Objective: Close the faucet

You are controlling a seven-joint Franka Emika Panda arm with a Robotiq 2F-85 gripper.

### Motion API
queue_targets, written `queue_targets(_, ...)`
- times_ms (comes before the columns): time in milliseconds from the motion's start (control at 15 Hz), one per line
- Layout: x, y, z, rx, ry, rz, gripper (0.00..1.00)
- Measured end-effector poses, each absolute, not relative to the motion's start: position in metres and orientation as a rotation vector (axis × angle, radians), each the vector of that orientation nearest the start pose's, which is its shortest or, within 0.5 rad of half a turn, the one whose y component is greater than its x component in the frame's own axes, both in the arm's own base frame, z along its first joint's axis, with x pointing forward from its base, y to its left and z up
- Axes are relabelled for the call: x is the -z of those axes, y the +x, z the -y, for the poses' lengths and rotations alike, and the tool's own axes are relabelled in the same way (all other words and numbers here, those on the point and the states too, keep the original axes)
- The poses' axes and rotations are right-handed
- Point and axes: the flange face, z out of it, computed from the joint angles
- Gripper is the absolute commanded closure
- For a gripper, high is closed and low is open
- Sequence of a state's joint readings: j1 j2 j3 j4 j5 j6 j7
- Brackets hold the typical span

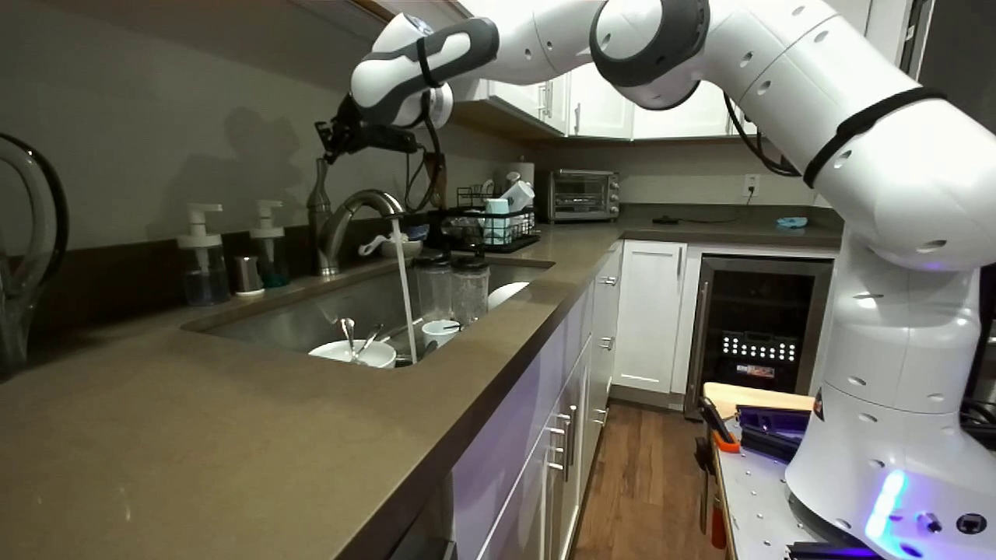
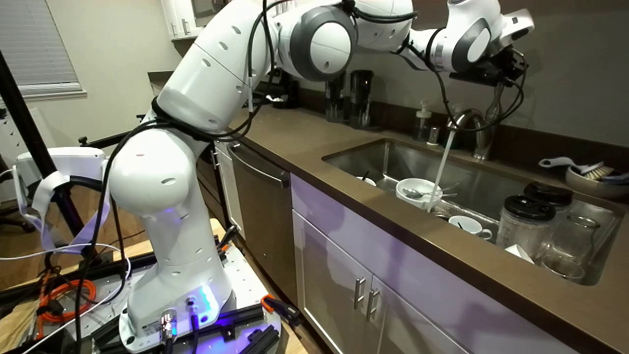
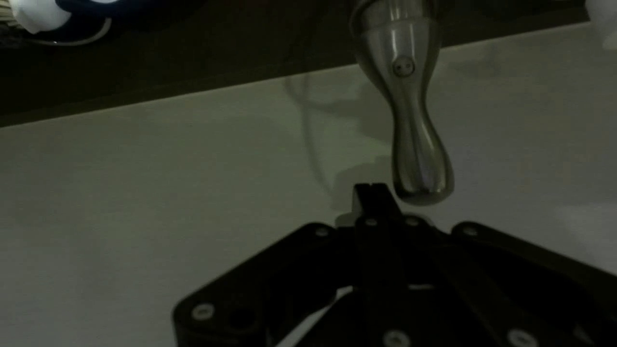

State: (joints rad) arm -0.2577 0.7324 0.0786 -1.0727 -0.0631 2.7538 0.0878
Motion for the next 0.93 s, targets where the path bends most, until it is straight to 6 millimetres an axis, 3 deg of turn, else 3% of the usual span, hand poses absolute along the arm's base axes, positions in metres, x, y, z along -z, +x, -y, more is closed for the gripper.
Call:
queue_targets(533, -0.5222, 0.7839, 0.1727, 1.575, -2.774, -0.389, 0.96)
queue_targets(933, -0.5222, 0.7862, 0.1629, 1.572, -2.739, -0.394, 0.96)
